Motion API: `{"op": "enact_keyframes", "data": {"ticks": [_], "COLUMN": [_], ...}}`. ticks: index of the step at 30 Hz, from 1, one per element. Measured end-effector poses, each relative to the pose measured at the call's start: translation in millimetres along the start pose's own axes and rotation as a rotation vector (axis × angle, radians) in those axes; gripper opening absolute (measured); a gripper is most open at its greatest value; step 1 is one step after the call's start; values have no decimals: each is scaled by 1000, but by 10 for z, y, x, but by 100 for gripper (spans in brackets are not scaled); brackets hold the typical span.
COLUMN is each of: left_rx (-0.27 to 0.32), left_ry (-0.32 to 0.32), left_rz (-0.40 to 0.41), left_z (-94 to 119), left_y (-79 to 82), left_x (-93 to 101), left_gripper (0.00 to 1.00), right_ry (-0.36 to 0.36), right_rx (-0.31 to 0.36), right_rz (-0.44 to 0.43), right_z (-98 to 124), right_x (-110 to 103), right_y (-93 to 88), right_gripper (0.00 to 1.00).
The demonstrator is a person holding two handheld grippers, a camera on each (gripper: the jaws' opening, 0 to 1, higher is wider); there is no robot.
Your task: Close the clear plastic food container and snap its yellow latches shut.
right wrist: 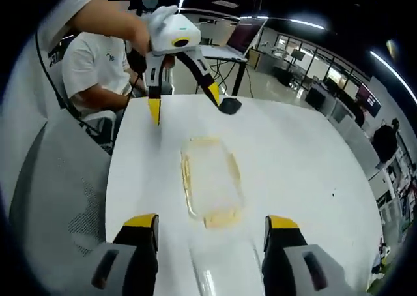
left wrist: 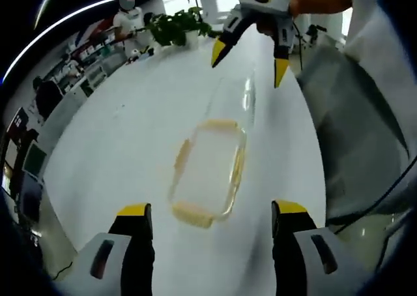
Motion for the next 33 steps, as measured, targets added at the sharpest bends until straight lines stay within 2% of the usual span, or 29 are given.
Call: {"op": "enact_keyframes", "data": {"ticks": [7, 13, 26, 29, 33], "left_rx": [-38, -66, -116, -135, -145], "left_ry": [-48, -82, -133, -118, -138], "left_rz": [-77, -118, -142, -151, -157], "left_z": [-130, -228, -451, -495, -533], "left_y": [-69, -54, -137, -158, -193], "left_x": [-113, -175, -341, -395, -438], "left_gripper": [69, 67, 61, 60, 57], "right_ry": [50, 77, 152, 167, 184], "right_rx": [-27, -42, -79, -89, -94], "right_rz": [43, 40, 63, 68, 77], "right_z": [-168, -287, -535, -601, -670], "right_x": [51, 111, 193, 210, 226], "right_y": [-67, -107, -194, -203, -209], "right_gripper": [61, 57, 49, 50, 48]}}
Point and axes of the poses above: the point that each gripper's makers call its tool centre point, and the gripper's own axes: z roughly backward along the fingers, x roughly to its right, y roughly out of its top, the point moved 9 cm from there along z, roughly backward along the fingers, and after that the axes turned 15 degrees about z, right-handed, at the moved point
